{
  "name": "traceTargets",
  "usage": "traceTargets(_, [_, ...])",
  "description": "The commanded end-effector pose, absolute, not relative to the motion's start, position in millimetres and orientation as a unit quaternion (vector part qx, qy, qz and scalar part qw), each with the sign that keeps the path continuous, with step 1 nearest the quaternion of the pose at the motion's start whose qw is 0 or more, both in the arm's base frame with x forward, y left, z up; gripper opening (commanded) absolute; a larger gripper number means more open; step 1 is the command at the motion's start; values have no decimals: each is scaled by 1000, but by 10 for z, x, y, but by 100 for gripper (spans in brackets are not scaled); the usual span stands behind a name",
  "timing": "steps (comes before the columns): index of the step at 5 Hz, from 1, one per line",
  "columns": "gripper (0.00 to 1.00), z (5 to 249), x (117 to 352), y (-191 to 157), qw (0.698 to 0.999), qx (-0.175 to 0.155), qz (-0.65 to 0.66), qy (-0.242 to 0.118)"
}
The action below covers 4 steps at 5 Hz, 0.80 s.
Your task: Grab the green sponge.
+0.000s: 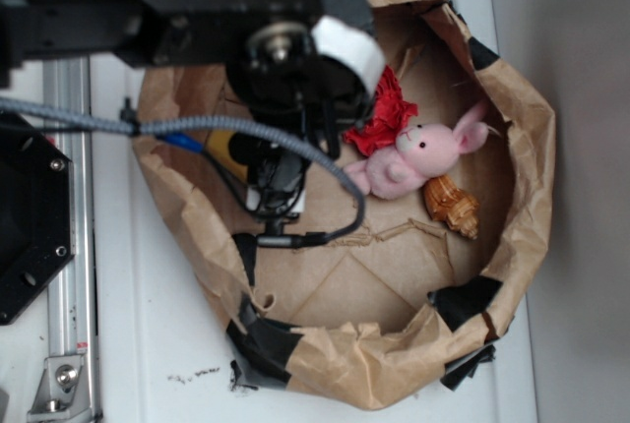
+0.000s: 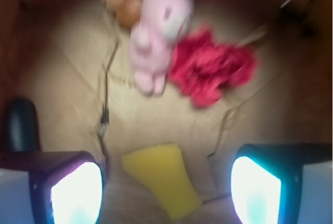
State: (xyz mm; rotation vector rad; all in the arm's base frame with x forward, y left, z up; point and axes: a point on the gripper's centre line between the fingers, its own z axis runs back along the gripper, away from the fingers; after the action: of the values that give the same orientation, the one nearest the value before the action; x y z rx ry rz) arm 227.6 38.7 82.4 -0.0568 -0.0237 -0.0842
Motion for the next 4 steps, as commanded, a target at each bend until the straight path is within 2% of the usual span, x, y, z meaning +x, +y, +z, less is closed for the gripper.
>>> traceTargets(1, [100, 176, 2008, 438, 993, -8, -112, 26])
traceTargets(2, [0, 31, 2057, 567, 994, 21, -107, 28])
traceTargets(3, [0, 252, 2122, 564, 995, 21, -100, -2])
traceTargets(4, [0, 753, 2257, 388, 993, 14, -97, -59])
